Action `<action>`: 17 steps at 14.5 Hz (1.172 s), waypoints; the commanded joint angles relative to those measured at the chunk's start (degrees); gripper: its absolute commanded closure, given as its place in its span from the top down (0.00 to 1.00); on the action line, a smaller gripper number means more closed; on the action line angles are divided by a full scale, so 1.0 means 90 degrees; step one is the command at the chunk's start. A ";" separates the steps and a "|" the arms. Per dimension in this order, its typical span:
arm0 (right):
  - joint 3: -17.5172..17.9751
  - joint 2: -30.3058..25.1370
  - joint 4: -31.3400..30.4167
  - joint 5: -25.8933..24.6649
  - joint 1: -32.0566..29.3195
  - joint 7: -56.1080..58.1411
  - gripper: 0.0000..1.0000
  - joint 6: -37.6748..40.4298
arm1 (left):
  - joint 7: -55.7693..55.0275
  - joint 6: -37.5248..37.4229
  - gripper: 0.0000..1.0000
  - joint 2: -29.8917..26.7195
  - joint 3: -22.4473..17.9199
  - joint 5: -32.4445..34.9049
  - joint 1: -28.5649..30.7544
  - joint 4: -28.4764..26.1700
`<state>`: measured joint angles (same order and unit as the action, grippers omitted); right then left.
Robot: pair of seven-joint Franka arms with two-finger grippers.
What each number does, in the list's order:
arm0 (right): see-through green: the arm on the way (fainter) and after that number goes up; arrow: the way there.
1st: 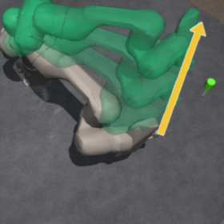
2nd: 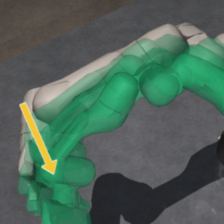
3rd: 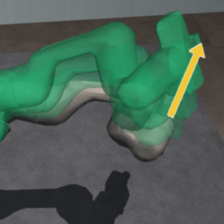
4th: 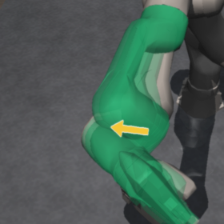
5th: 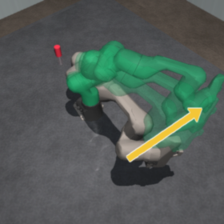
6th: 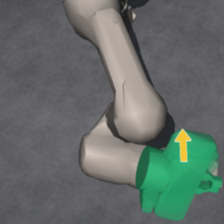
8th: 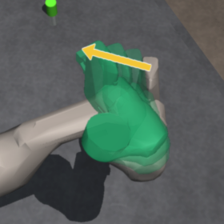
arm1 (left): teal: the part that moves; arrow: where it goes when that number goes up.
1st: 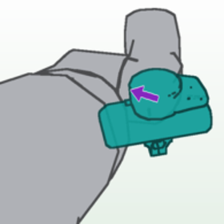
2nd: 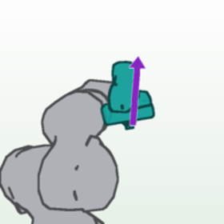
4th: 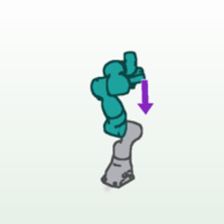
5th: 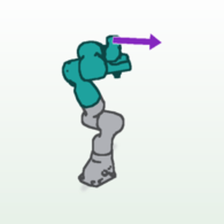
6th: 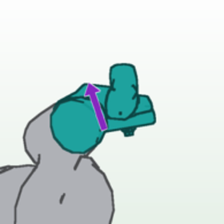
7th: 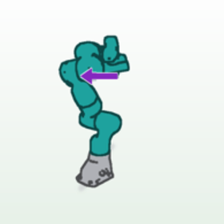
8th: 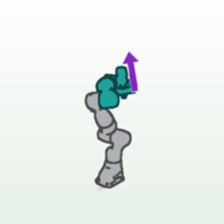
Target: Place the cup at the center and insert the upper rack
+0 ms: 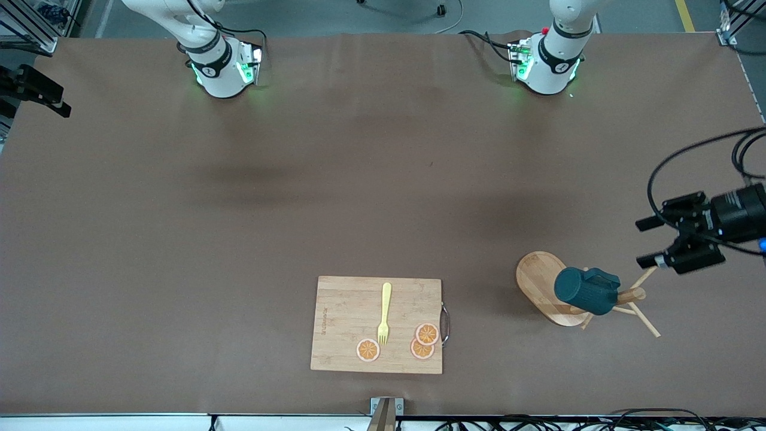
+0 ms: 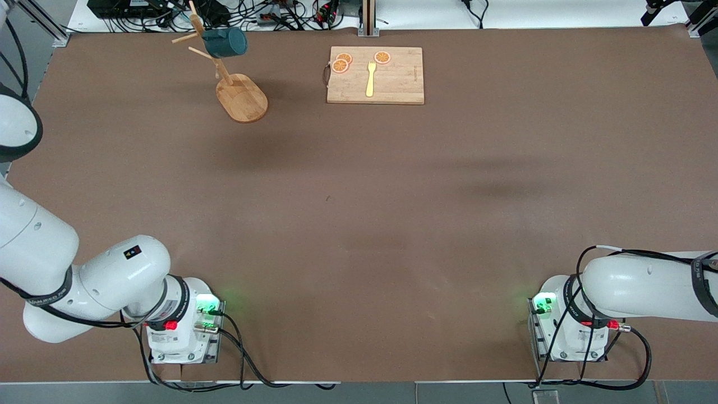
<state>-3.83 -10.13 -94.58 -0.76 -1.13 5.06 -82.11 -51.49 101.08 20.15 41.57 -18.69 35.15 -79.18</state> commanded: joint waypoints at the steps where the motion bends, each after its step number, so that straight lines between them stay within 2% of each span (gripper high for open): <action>1: 0.0025 -0.0105 -0.0126 0.0036 -0.0060 0.0034 1.00 -0.0037 | 0.0436 -0.0467 1.00 -0.0695 0.0389 0.1087 0.0030 -0.0216; 2: 0.0025 -0.0105 -0.0126 0.0036 -0.0060 -0.0024 1.00 -0.0018 | 0.0863 -0.0585 1.00 -0.0870 0.0381 0.1293 -0.0018 -0.0235; 3: 0.0025 -0.0105 -0.0126 0.0036 -0.0069 -0.0044 1.00 -0.0008 | 0.1496 -0.0654 1.00 -0.1191 0.0149 0.1440 -0.0309 -0.0303; 6: 0.0025 -0.0105 -0.0136 0.0036 -0.0070 -0.0054 1.00 0.0021 | 0.3294 -0.1023 1.00 -0.1886 -0.1946 0.1725 -0.2093 -0.0742; 7: 0.0025 -0.0105 -0.0136 0.0036 -0.0070 -0.0054 1.00 0.0041 | 0.3715 -0.1306 1.00 -0.1984 -0.2427 0.1725 -0.2476 -0.0801; 9: 0.0025 -0.0105 -0.0136 0.0036 -0.0070 -0.0054 1.00 0.0080 | 0.4002 -0.1446 1.00 -0.2248 -0.3112 0.1744 -0.3121 -0.1025; 11: 0.0025 -0.0105 -0.0136 0.0036 -0.0070 -0.0054 1.00 0.0090 | 0.4294 -0.1446 1.00 -0.2667 -0.3621 0.1745 -0.3562 -0.1589; 13: 0.0025 -0.0105 -0.0136 0.0046 -0.0070 -0.0054 1.00 0.0109 | 0.4364 -0.1368 1.00 -0.3058 -0.3692 0.1745 -0.3651 -0.2079; 17: 0.0025 -0.0105 -0.0136 0.0046 -0.0070 -0.0044 1.00 0.0100 | 0.4374 -0.1358 1.00 -0.3333 -0.3458 0.1978 -0.3652 -0.2384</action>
<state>-3.96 -10.13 -94.85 -0.76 -1.14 4.97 -81.22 -13.02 87.72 -7.14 9.76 -3.26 2.59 -97.82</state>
